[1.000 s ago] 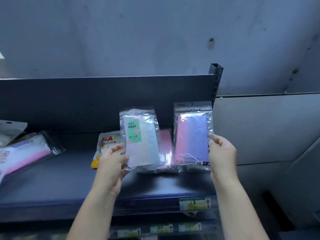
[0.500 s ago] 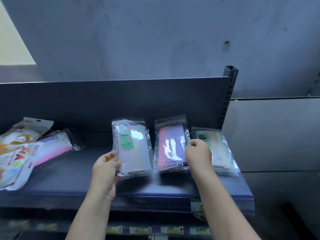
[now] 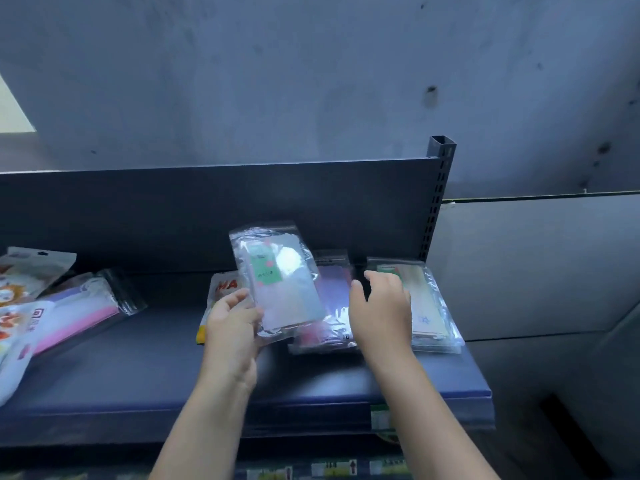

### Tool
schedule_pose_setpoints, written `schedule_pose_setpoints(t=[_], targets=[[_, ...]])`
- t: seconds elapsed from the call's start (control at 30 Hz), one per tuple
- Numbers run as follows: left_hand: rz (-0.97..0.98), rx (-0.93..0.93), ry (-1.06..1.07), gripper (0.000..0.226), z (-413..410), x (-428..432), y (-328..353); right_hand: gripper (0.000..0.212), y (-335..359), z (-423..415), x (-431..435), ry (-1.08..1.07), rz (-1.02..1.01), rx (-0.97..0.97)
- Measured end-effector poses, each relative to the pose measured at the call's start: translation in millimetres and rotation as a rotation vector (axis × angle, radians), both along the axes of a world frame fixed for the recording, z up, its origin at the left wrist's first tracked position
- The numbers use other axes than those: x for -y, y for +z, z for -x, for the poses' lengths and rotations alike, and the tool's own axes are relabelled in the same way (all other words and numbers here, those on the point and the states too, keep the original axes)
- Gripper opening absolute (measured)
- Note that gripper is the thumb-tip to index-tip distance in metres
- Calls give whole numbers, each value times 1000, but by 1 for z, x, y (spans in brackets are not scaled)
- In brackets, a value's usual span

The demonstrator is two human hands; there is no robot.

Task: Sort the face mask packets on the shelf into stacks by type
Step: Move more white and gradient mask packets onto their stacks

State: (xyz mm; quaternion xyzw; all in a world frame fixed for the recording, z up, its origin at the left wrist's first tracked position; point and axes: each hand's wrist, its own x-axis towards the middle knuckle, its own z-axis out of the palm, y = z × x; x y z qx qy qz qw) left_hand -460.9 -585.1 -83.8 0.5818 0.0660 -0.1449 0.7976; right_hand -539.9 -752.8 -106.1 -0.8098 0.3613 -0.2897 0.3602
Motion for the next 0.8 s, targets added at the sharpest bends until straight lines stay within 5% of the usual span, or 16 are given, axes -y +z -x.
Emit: schedule_pose_setpoints(t=[0.17,0.3,0.47,0.67,0.8], targets=[[-158,157,-228,31,36,59,8,12,13,25,23,53,-449,211],[-555,507,-314,8,51,98,4,32,4,51,51,-160,-314,203],[-834,835,-468,9,69,139,-8,36,-8,73,80,-280,-172,163],[-1193,1196,-558,18,84,163,-24,29,-32,83,96,-264,-115,0],[-1265,1298,-494,17,87,165,-40,35,-40,86,97,-203,-114,-92]])
